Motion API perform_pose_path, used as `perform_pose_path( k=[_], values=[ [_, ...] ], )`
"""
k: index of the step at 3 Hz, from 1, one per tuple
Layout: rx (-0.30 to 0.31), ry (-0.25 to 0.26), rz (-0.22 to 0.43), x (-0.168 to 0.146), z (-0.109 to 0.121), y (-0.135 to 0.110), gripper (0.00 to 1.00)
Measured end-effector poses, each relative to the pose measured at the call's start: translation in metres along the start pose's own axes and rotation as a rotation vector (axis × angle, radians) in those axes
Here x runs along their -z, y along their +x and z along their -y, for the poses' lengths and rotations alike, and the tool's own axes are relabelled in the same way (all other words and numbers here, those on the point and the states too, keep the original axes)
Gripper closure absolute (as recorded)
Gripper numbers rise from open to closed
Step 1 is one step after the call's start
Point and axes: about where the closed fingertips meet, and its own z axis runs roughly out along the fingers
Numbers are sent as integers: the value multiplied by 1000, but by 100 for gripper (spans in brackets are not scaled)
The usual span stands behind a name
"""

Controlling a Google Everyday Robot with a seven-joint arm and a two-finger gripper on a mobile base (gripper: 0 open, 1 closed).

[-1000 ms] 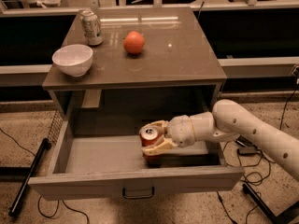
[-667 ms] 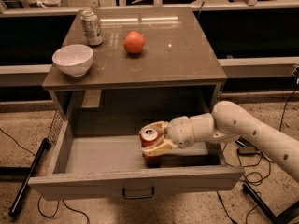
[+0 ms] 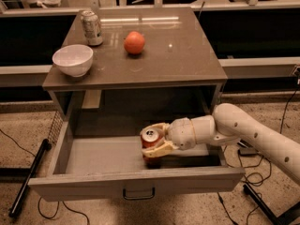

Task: Place coke can into top drawer

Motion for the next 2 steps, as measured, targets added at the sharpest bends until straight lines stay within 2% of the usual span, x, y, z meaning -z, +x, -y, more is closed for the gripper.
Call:
perform_pose_path(
  k=[2],
  values=[
    [1,-9,1,-4,-1,-1,35]
  ],
)
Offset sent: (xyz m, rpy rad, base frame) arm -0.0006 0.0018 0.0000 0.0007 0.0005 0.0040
